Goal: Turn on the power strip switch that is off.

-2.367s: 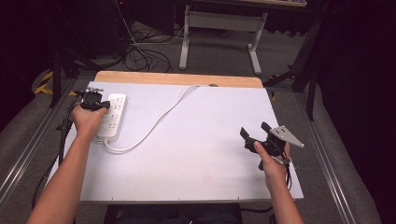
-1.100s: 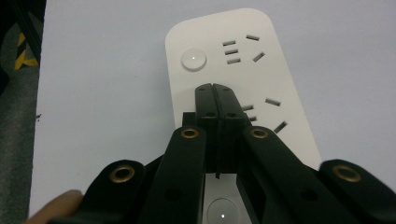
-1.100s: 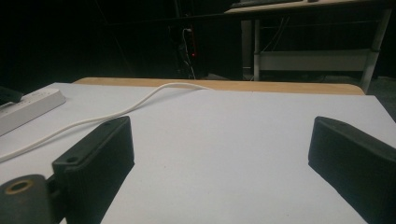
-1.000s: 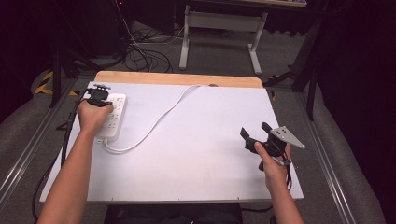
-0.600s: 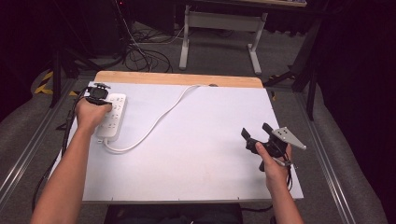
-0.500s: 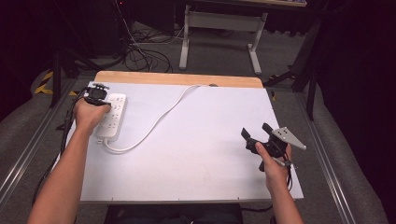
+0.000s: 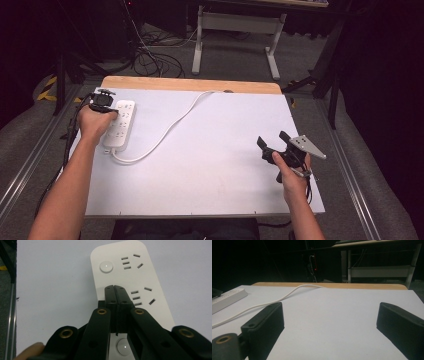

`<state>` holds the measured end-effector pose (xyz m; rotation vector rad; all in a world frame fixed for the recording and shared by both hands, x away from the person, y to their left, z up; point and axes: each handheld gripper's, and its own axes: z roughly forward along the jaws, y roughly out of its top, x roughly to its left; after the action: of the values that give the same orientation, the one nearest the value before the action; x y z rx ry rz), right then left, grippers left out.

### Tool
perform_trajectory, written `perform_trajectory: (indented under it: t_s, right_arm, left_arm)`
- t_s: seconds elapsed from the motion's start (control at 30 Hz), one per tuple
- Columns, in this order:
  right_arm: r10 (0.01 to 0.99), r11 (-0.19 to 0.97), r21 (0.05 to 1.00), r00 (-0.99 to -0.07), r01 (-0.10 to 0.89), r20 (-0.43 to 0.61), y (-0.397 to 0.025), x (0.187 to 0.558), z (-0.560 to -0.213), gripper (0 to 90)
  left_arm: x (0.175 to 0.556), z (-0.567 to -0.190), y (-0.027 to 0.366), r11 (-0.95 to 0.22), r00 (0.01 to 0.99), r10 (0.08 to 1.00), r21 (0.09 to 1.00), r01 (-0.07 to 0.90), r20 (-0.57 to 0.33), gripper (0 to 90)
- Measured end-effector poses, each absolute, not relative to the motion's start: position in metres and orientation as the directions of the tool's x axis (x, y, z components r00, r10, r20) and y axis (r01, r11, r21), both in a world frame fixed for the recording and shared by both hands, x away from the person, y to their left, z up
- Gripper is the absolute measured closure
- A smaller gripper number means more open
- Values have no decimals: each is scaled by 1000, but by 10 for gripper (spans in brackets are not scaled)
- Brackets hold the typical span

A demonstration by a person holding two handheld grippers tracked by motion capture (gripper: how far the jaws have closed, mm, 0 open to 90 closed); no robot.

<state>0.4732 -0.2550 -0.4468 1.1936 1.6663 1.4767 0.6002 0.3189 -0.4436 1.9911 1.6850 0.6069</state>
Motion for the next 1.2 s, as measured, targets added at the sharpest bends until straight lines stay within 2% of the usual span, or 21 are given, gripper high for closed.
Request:
perform_trajectory:
  t_s: [0.3, 0.53, 0.73, 0.93, 1.2]
  right_arm:
    - [904, -27, 973, -410, 228, 121, -255, 473, -447, 79]
    - [905, -31, 974, -408, 226, 123, -256, 473, -446, 80]
    - [906, -34, 974, -404, 225, 125, -257, 473, -446, 82]
    - [906, -35, 974, -405, 222, 124, -256, 472, -445, 83]
    - [906, -36, 976, -404, 216, 123, -255, 471, -444, 84]
  left_arm:
    - [599, -445, 322, -120, 135, 991, 620, 776, 23, 899]
    - [595, -446, 327, -69, 119, 992, 656, 752, -31, 900]
    - [586, -451, 330, -59, 108, 994, 674, 737, -31, 900]
    - [573, -451, 335, -22, 112, 991, 735, 677, -73, 900]
    - [546, -429, 327, -23, 139, 988, 841, 540, -62, 900]
